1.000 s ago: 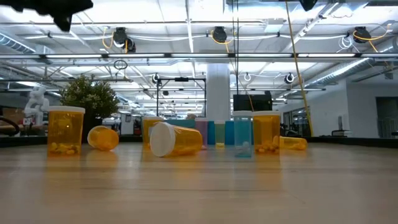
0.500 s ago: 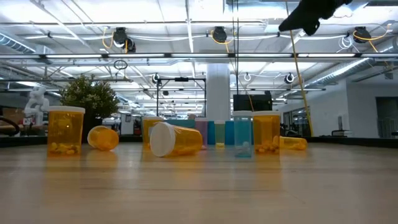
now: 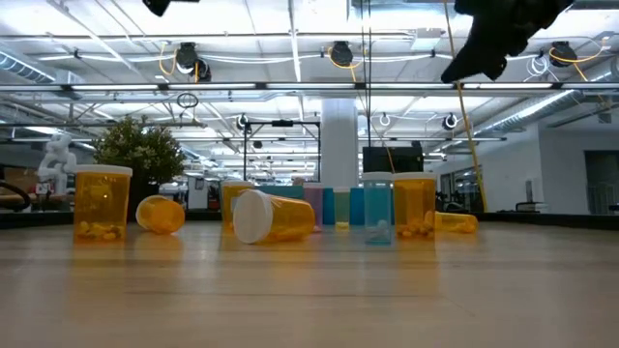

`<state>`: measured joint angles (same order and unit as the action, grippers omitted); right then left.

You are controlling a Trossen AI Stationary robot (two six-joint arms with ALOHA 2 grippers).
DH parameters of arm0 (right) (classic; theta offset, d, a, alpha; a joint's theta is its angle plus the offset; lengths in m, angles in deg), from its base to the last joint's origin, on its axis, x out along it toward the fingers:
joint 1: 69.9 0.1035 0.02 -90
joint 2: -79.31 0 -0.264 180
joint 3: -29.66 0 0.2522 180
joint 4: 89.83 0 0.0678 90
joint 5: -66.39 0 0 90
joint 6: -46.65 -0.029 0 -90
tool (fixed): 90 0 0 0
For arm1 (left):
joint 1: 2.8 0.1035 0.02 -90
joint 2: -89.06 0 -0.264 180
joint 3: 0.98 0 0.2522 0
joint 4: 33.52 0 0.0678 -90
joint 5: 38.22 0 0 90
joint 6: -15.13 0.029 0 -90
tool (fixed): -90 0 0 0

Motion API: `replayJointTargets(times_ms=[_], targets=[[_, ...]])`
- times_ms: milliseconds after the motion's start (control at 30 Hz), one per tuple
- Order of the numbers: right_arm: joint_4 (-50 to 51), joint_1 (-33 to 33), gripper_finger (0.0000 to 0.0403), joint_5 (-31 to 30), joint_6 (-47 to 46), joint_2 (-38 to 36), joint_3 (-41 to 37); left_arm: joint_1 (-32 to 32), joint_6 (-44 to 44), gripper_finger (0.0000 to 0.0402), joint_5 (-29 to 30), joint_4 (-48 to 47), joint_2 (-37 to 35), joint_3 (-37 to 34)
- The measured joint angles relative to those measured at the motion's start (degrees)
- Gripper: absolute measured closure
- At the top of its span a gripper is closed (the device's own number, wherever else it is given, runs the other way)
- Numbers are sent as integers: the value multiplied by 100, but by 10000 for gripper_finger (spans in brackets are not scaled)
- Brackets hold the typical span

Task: Pick and place medicine bottles into bin by pill shape (circle, oval)
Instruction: Put the small orange tablet bottle into the blue bin

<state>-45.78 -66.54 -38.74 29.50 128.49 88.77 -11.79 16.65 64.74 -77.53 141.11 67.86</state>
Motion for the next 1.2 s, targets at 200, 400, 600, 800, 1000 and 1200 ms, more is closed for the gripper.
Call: replayJointTargets(times_ms=[200,400,600,800,1000,1200], targets=[[52,2,389,-5,-409,444,-25,7,296,369,2,512,190,-392],[153,-32,315,-184,-845,965,-25,138,483,369,4,894,190,-587],[223,-37,230,-138,-1183,1327,-25,234,408,369,-1,920,190,-587],[570,-37,178,-138,-1275,1519,-25,234,316,369,-1,917,197,-589],[606,-37,166,-138,-752,1785,-25,234,266,369,-1,913,197,-589],[555,-40,171,-445,-490,2126,-25,234,256,369,-1,915,197,-589]])
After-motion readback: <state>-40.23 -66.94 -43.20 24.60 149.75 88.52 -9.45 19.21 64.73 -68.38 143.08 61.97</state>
